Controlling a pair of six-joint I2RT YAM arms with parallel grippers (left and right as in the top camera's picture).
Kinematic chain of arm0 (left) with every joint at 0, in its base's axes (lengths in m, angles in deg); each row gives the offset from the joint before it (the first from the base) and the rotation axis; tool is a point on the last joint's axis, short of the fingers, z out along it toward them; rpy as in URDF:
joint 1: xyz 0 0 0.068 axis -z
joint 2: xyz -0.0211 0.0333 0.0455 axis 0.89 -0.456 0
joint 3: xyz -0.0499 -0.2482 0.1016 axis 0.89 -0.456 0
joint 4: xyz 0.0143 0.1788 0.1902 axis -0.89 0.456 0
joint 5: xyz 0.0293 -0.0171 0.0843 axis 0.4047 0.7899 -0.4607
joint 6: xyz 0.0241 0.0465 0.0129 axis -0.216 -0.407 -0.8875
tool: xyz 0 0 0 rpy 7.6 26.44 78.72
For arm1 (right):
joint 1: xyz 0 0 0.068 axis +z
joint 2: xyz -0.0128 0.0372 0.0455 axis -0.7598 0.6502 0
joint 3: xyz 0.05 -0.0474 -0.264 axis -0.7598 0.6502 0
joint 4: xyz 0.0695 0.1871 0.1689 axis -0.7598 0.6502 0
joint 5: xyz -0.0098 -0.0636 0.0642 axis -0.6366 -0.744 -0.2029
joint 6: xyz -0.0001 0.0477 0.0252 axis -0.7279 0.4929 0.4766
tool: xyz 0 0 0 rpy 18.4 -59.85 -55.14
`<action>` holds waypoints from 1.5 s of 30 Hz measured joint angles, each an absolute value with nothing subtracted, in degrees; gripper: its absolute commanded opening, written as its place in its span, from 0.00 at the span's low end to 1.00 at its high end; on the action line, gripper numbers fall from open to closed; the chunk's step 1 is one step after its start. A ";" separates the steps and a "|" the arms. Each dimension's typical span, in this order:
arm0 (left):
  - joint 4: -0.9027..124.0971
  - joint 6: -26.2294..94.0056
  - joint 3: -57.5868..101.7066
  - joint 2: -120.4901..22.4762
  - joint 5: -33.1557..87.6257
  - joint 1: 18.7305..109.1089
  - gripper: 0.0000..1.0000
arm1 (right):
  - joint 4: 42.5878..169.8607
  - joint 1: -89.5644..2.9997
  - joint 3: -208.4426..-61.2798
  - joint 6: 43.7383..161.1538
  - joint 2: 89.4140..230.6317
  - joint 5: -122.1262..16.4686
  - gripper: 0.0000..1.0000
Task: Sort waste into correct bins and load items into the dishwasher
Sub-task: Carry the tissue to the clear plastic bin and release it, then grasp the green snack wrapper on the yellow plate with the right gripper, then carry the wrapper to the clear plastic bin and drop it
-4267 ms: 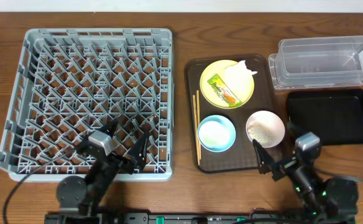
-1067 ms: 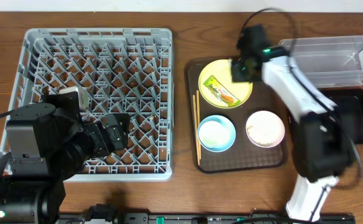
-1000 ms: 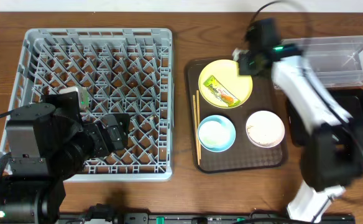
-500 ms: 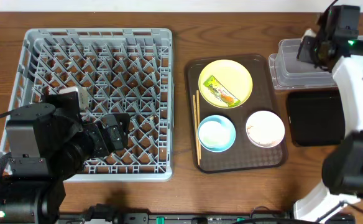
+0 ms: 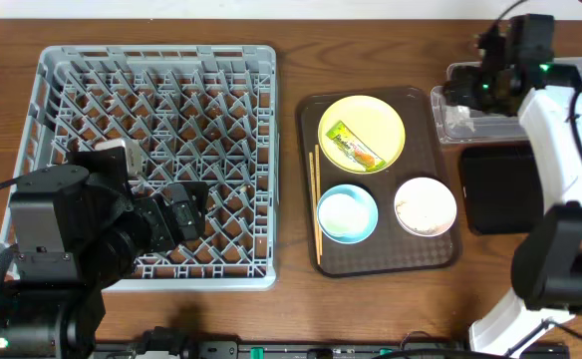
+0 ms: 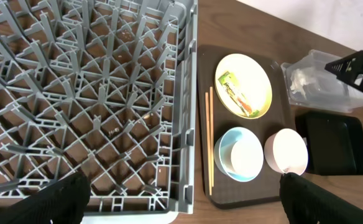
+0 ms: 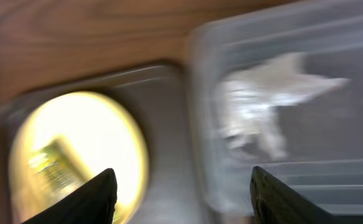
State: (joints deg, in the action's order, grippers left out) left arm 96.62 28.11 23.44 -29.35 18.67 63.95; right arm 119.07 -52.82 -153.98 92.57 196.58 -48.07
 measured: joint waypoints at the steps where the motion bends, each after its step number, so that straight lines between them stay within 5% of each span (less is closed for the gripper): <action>1: 96.62 28.11 23.44 -29.35 18.67 63.95 0.98 | 120.01 -50.88 -153.98 92.04 195.38 -46.98 0.58; 4: 96.62 28.11 23.44 -29.35 18.67 63.95 0.98 | 121.64 -44.34 -153.98 89.79 193.78 -45.39 0.56; 10: 96.62 28.11 23.44 -29.35 18.65 63.95 0.98 | 121.73 -31.16 -153.95 87.61 197.65 -50.02 0.67; 17: 96.62 28.11 23.44 -29.35 18.67 63.95 0.98 | 119.02 -27.40 -153.80 86.27 207.59 -56.03 0.66; 20: 96.62 28.11 23.44 -29.35 18.65 63.95 0.98 | 119.09 -27.86 -153.69 85.03 211.86 -57.28 0.59; 27: 96.62 28.11 23.44 -29.35 18.67 63.95 0.98 | 121.49 -27.88 -153.60 81.11 214.48 -57.89 0.03; 36: 96.64 28.11 23.44 -29.35 18.67 63.95 0.98 | 123.52 -30.22 -153.17 82.10 210.74 -57.93 0.01; 45: 96.62 28.11 23.44 -29.35 18.67 63.95 0.98 | 119.55 -46.79 -153.23 87.30 193.58 -58.39 0.01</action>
State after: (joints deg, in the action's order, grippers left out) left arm 96.62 28.11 23.44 -29.35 18.67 63.95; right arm 119.55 -46.79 -153.23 87.30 193.58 -58.39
